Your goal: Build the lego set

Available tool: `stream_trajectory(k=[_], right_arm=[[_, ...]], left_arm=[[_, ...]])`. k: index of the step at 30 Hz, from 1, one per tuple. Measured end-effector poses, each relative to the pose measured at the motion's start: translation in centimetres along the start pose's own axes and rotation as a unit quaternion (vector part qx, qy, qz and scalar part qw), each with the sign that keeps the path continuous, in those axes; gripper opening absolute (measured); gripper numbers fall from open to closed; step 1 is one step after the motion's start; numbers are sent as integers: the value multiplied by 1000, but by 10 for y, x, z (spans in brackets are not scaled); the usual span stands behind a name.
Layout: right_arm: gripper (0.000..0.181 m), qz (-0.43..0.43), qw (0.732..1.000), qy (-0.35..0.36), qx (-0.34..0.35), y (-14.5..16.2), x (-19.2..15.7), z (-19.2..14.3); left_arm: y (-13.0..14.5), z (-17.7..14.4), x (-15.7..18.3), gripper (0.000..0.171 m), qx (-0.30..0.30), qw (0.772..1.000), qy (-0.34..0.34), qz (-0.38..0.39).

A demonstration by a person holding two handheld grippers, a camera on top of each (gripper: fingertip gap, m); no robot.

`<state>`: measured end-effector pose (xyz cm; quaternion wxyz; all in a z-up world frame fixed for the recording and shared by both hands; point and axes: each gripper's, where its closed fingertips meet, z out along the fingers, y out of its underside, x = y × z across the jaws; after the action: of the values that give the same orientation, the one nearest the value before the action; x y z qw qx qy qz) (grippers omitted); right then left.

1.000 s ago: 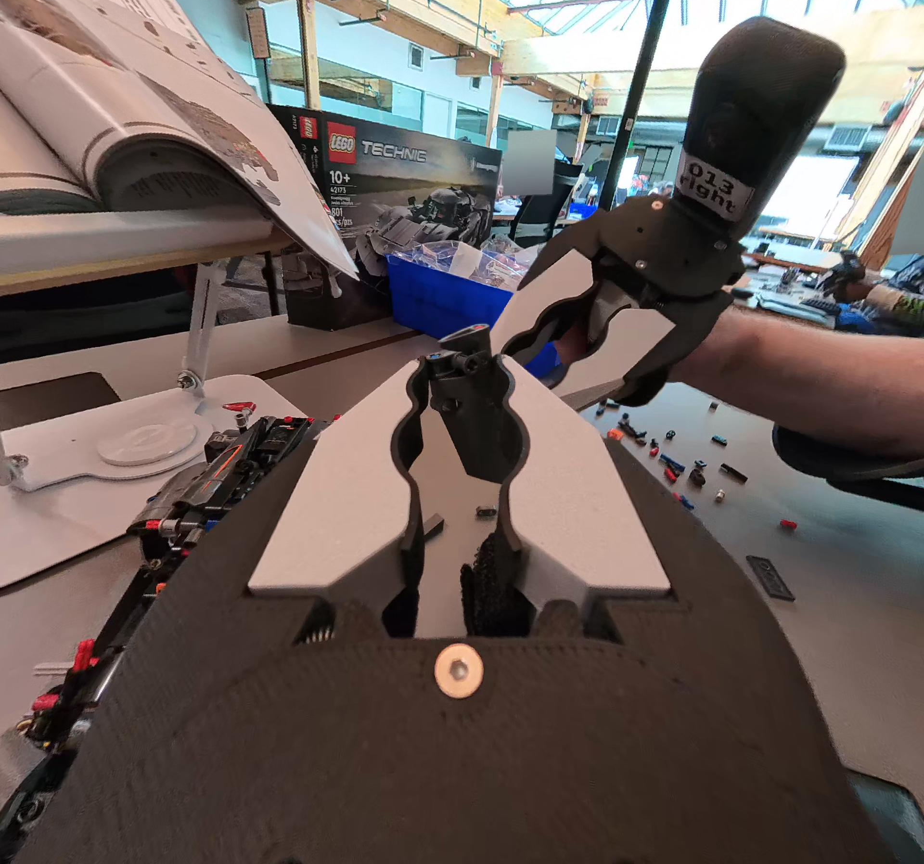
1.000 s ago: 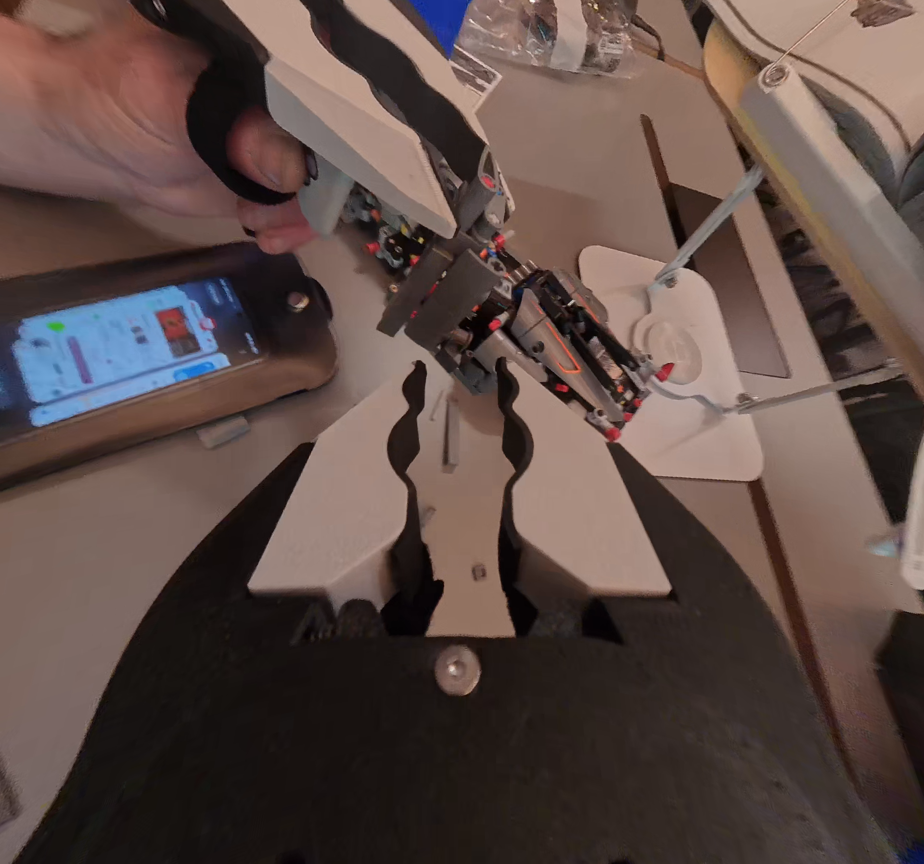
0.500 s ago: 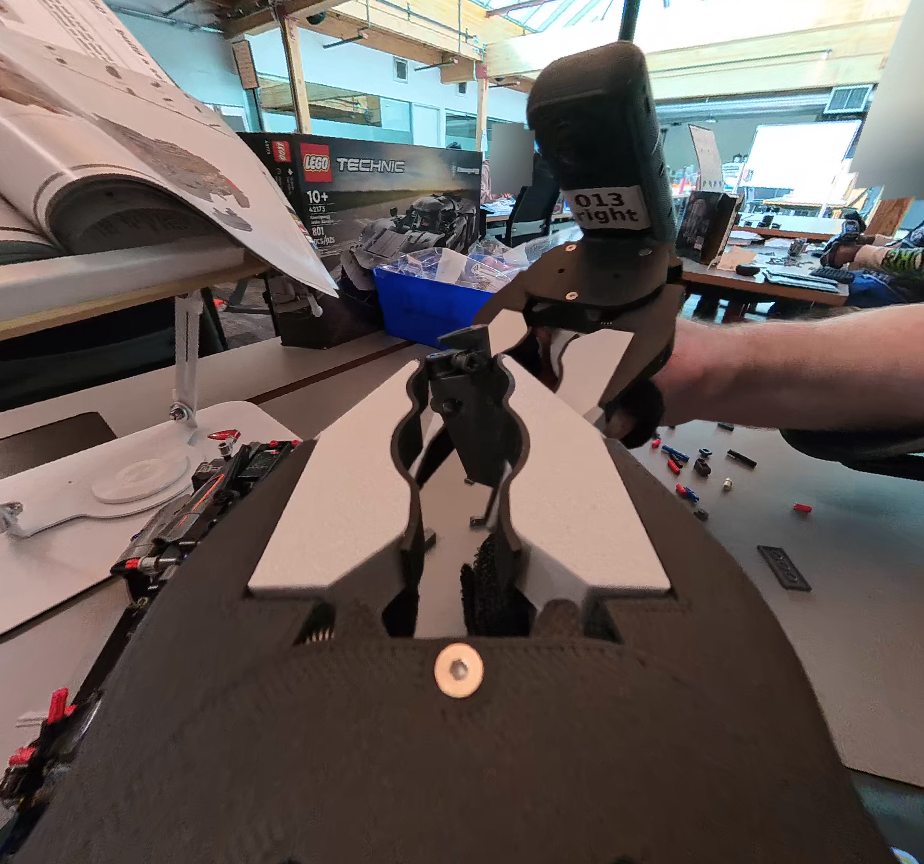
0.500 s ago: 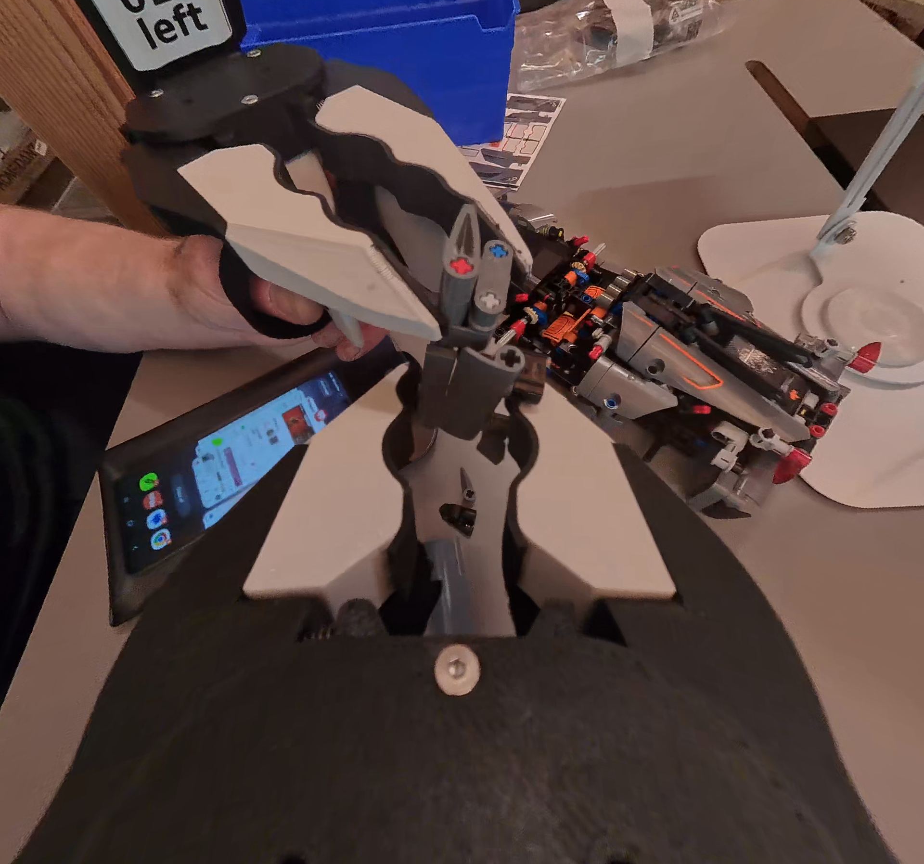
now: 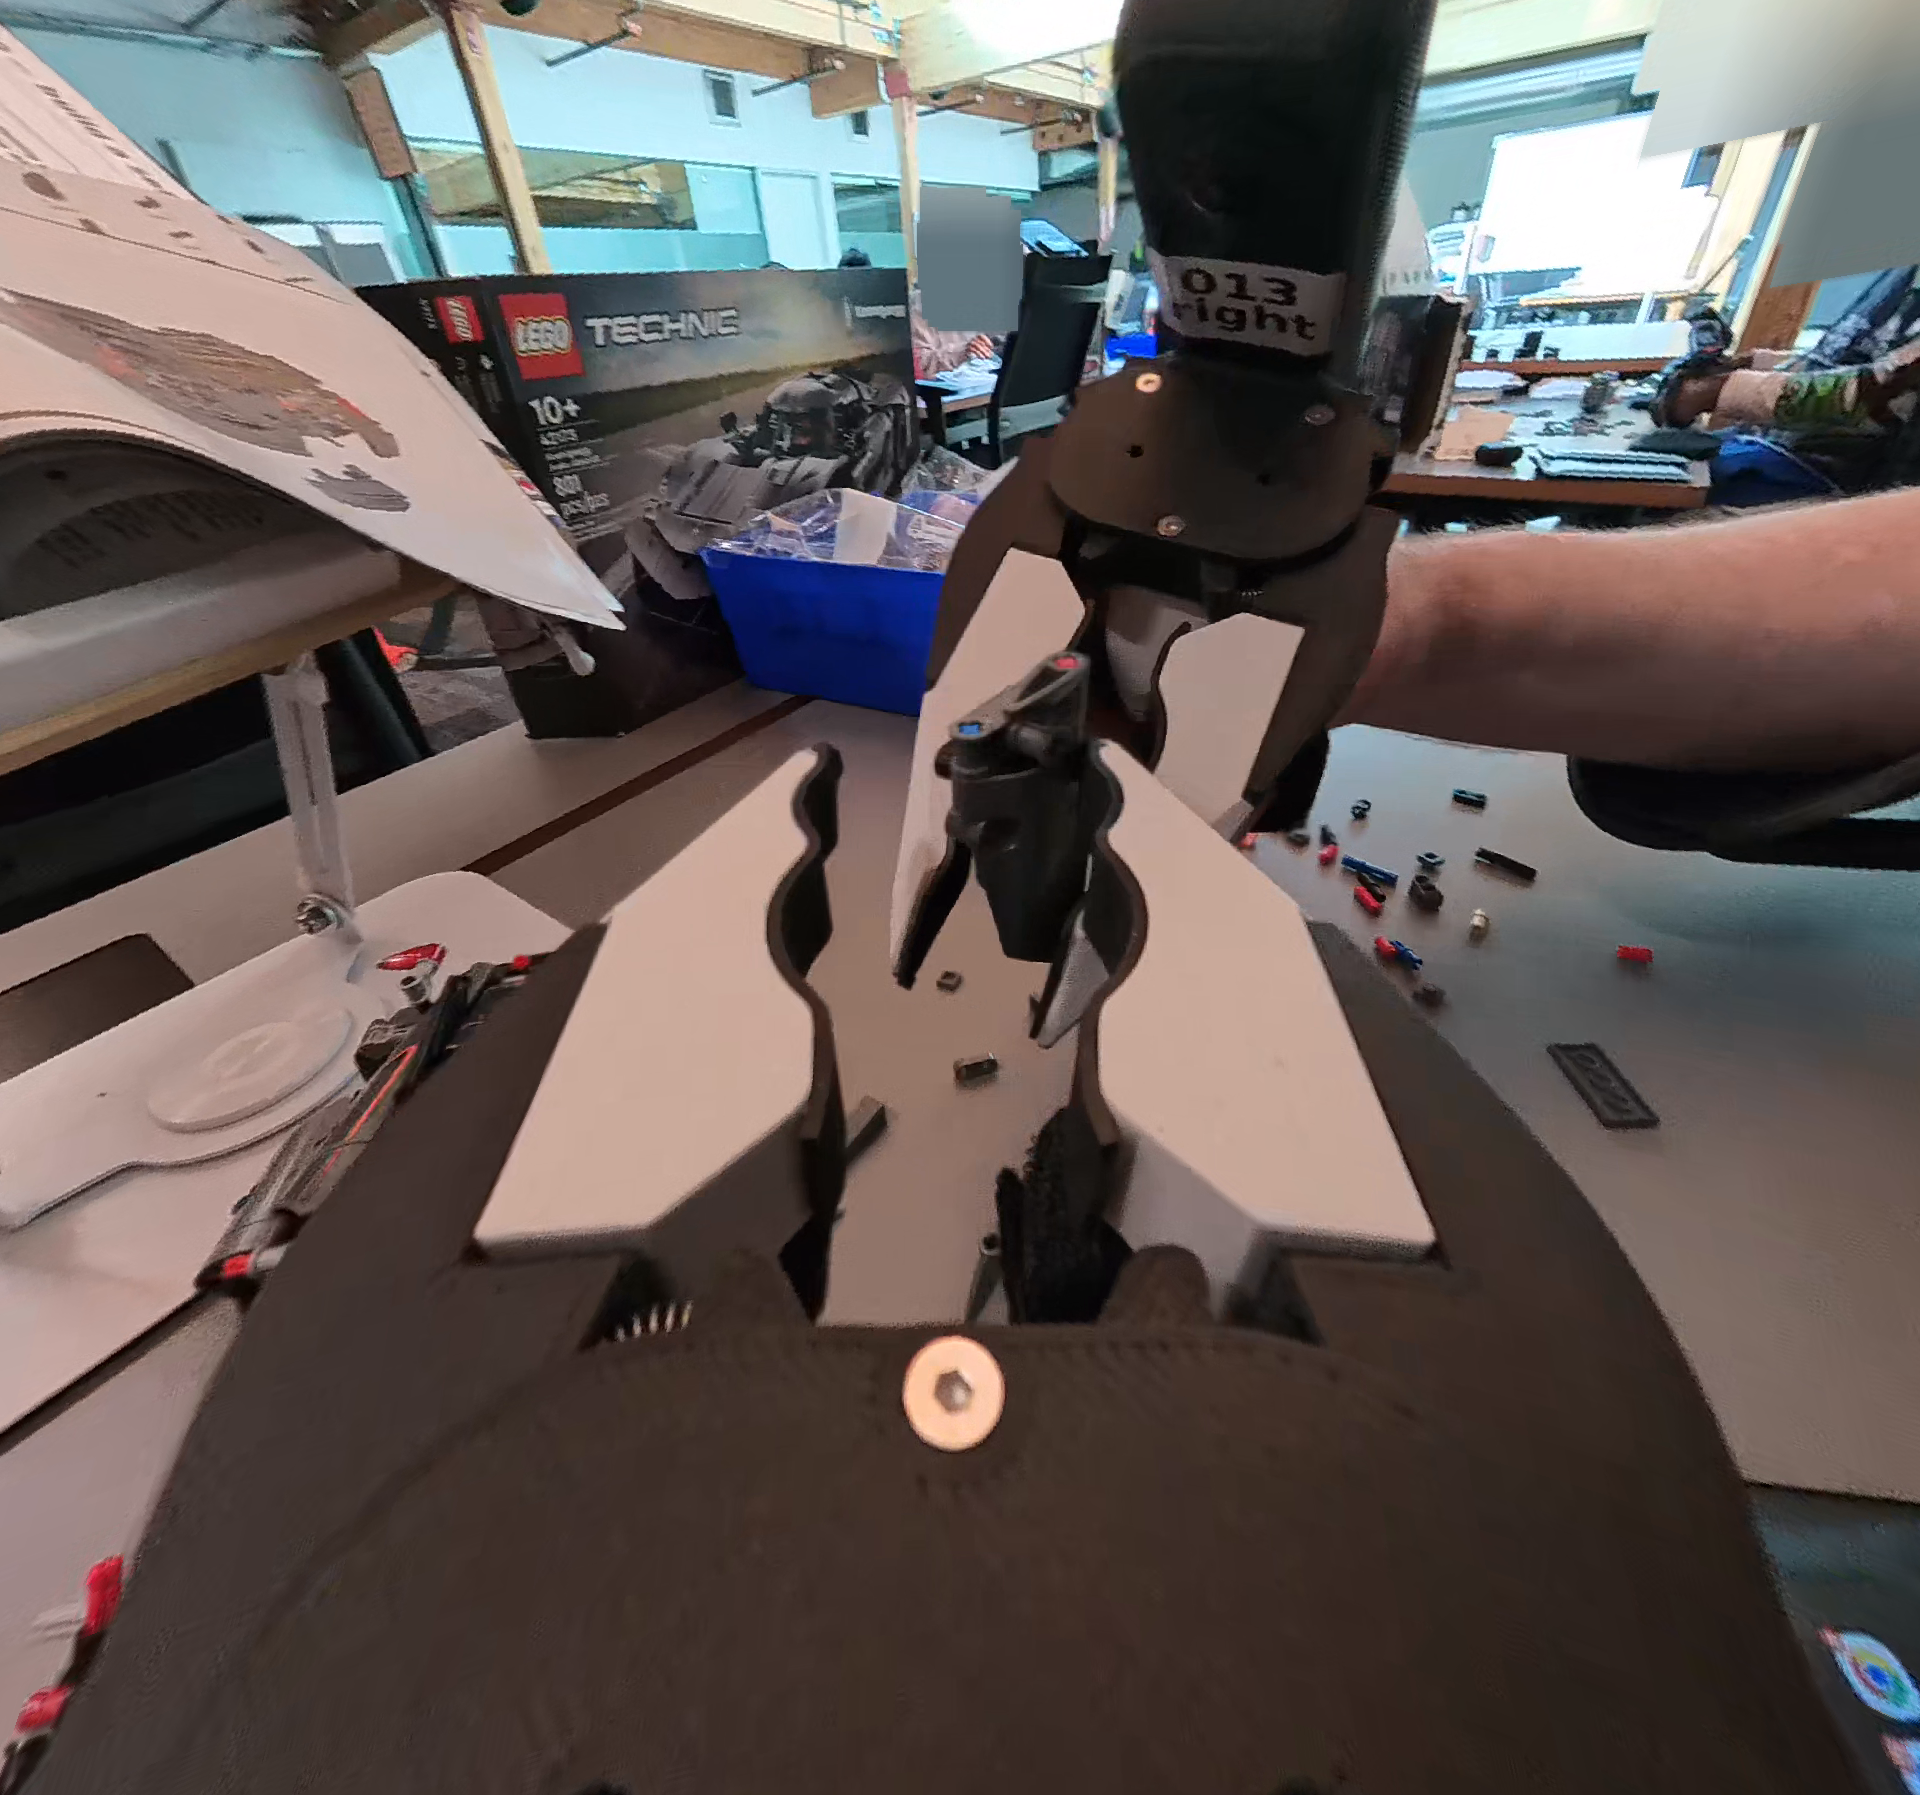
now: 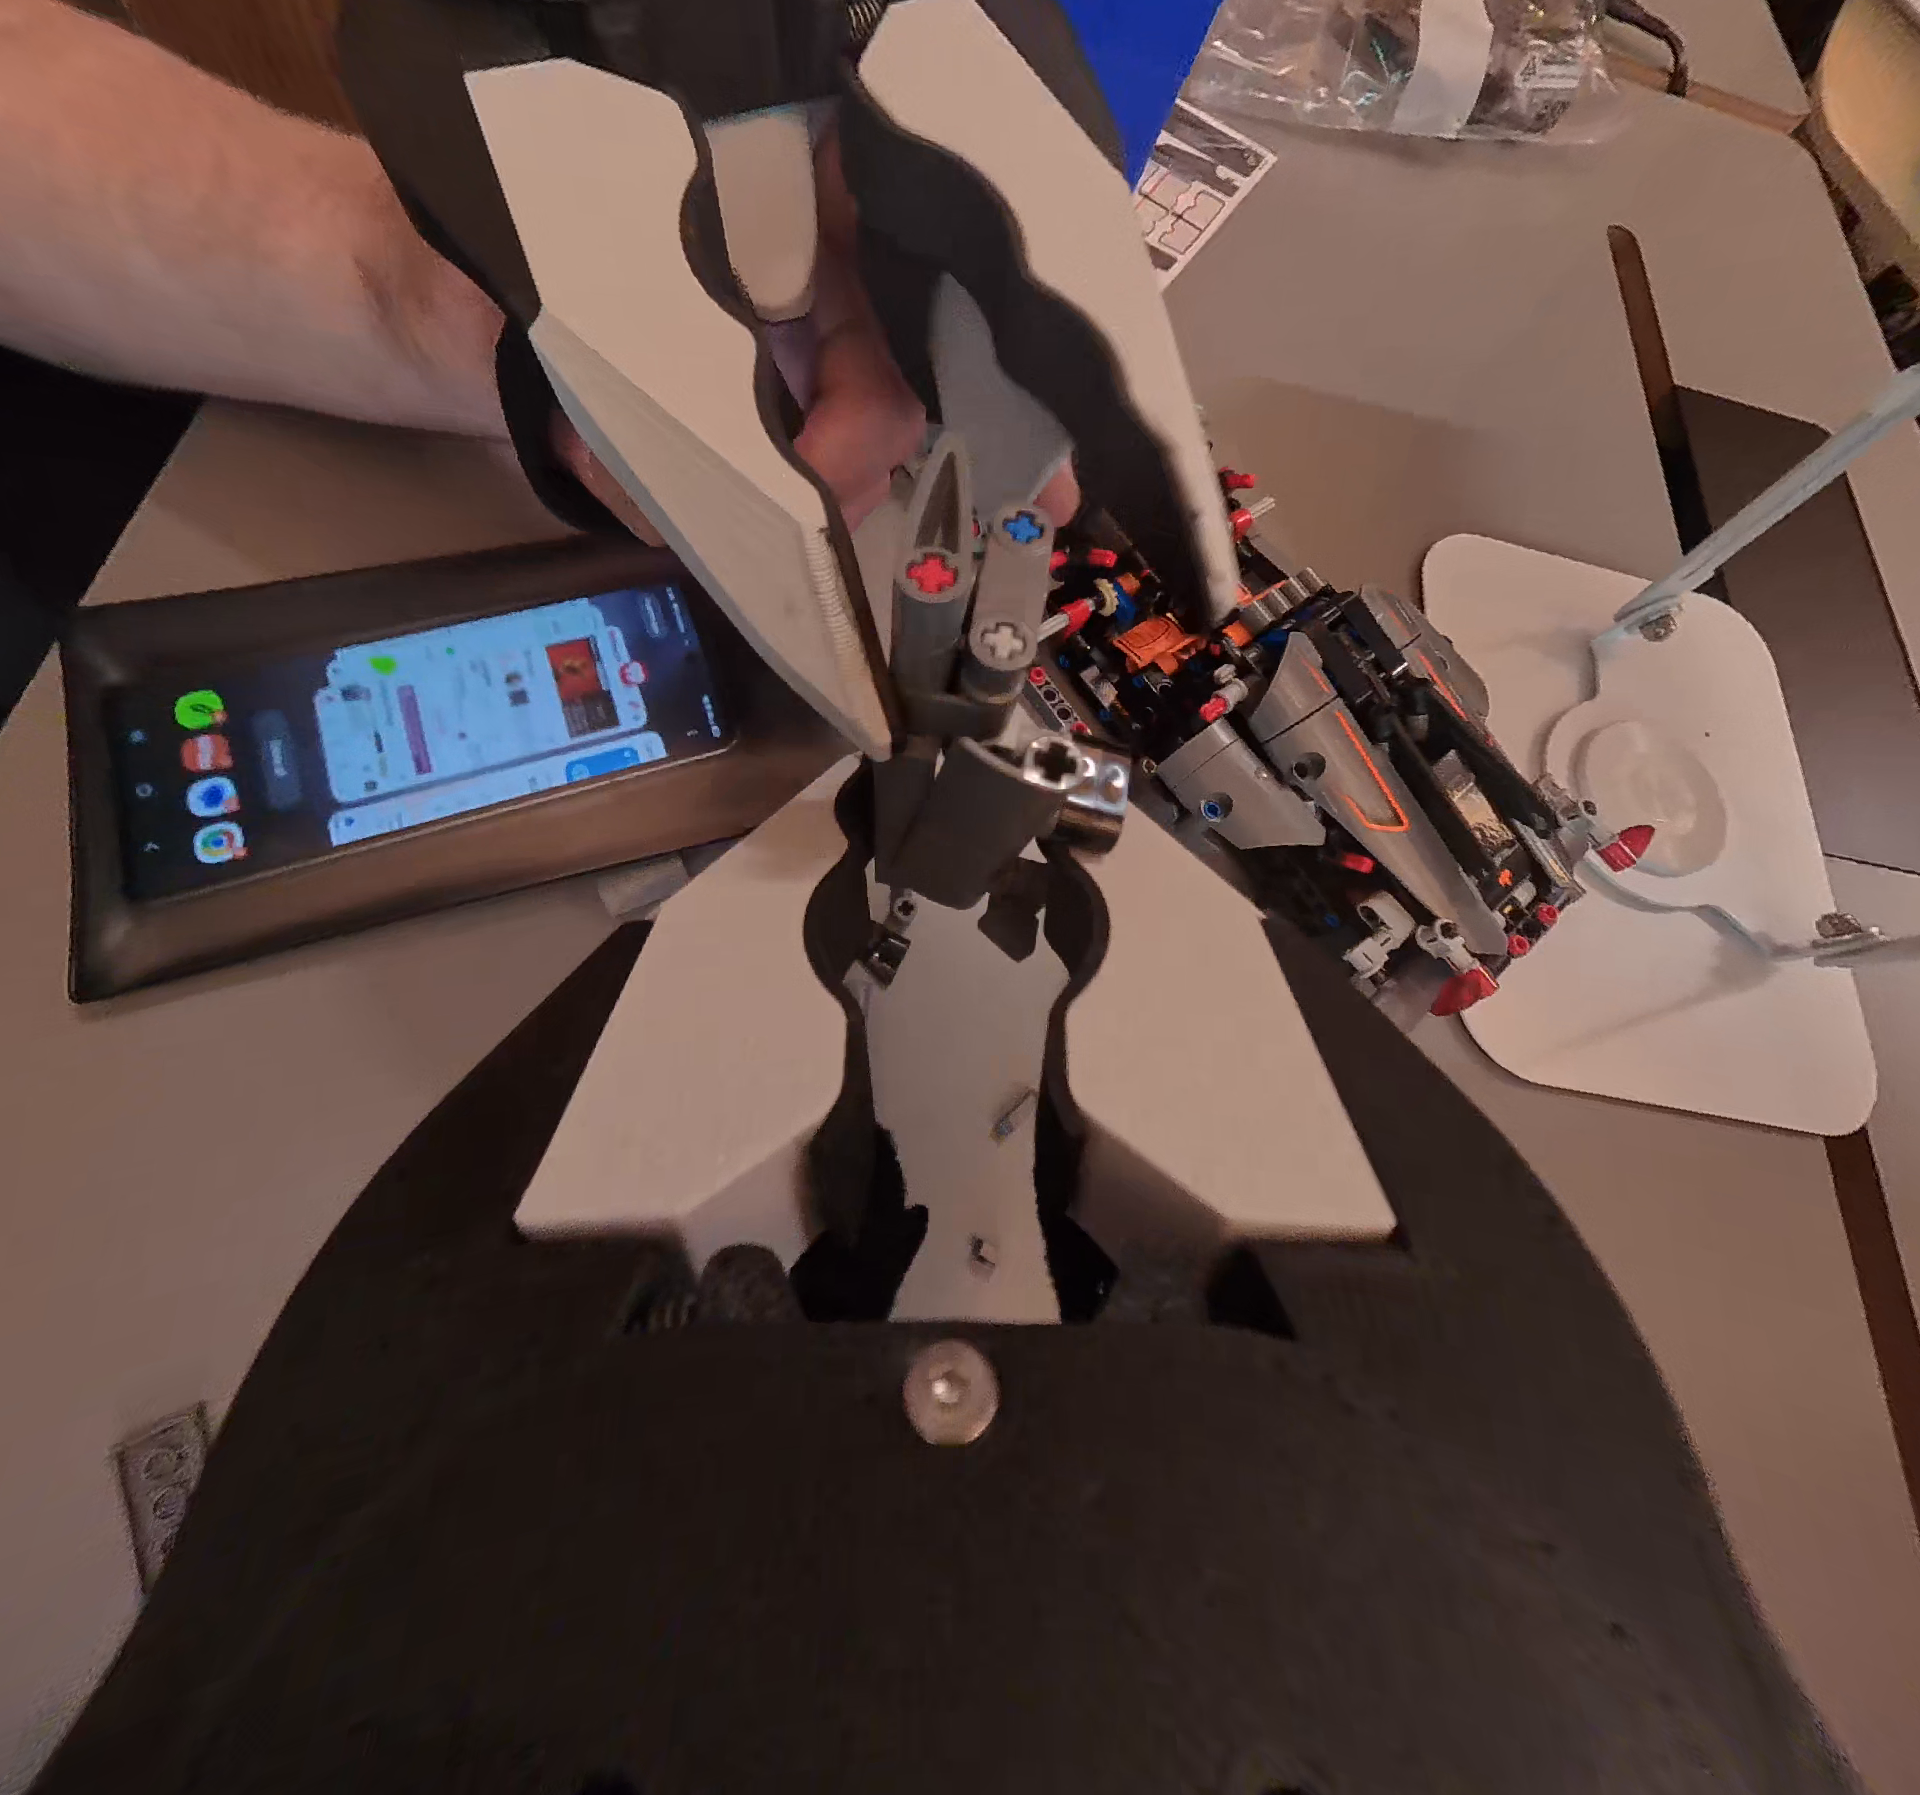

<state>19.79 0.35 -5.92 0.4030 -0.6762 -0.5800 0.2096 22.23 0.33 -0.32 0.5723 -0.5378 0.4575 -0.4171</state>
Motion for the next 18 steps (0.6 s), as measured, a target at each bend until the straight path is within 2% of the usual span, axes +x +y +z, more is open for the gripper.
stream_trajectory(k=[2, 3, 8, 13, 16, 18], right_arm=[[27, 0, 1000, 2, -8, 3, 2, 0], [27, 0, 1000, 1, -6, 3, 2, -1], [28, -4, 1000, 11, 4, -1, 5, -3], [27, -16, 1000, 20, -6, 3, 8, -3], [26, -55, 997, 23, -45, 16, 7, -3], [25, -84, 994, 3, -73, 26, -2, -3]], left_arm=[[2, 1, 7, 26, -6, 1000, 18, 11], [3, 1, 8, 23, -7, 1000, 20, 9], [-1, -1, 6, 23, 5, 1000, 26, -5], [3, -1, 7, 23, -10, 1000, 24, 11], [14, -1, 12, 22, -45, 998, 44, 18], [27, -4, 19, 22, -91, 993, 67, 24]])
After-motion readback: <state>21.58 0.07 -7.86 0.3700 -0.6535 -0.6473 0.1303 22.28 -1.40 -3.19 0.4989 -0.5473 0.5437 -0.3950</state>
